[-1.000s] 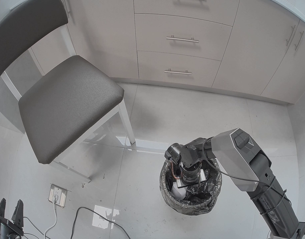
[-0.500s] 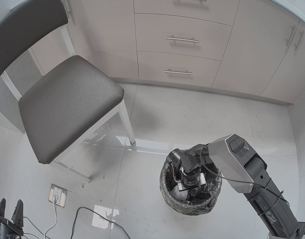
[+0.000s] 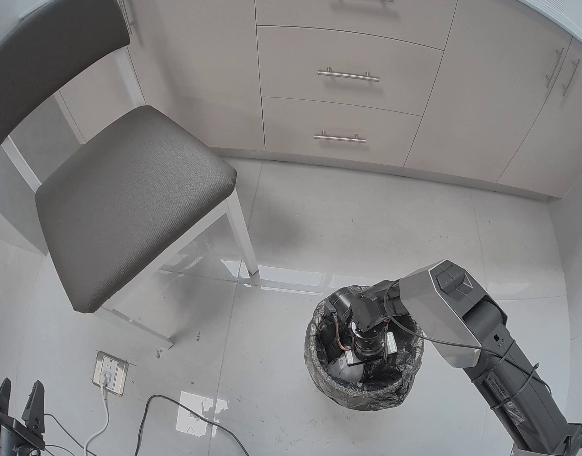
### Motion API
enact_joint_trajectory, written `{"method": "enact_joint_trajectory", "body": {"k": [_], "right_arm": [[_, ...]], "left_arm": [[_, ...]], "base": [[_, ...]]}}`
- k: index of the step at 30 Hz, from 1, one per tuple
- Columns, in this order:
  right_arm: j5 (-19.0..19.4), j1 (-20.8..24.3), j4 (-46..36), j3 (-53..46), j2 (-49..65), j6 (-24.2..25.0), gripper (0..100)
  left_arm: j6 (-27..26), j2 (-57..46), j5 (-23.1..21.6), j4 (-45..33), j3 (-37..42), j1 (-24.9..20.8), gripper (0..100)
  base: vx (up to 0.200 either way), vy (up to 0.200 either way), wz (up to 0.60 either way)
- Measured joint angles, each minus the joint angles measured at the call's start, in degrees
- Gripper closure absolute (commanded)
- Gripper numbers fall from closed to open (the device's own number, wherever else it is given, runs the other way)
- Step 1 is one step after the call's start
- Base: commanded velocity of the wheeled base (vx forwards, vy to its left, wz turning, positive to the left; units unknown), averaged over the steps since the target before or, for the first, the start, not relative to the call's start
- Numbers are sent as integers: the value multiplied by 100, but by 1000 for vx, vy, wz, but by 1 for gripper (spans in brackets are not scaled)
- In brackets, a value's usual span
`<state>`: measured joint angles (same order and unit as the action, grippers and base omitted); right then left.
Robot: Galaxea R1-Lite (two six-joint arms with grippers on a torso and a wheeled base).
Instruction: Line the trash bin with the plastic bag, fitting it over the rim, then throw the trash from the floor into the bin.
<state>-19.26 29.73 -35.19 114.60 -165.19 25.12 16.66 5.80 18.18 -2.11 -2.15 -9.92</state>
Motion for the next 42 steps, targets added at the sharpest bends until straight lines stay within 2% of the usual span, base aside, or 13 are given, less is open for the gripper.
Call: {"method": "enact_joint_trajectory", "body": {"k": [6,12,35,39,42], "right_arm": [[-30,-11,-5,-2,150,-178,100],[-39,22,-128,0,756,-288,100],[-57,293,-2255,-2,4362,-373,100],[-257,315,-2631,-2,5036,-608,100],[-556,317,-2828,0,5563,-951,100]], "left_arm": [[-5,0,-4,0,-2,0,0],[-11,0,-15,-2,-6,0,0],[-66,1,-113,0,-2,-5,0],[-55,4,-143,1,-2,-5,0],[-82,4,-195,6,0,-5,0]], "base": [[0,0,0],[0,0,0],[0,0,0],[0,0,0],[0,0,0]]}}
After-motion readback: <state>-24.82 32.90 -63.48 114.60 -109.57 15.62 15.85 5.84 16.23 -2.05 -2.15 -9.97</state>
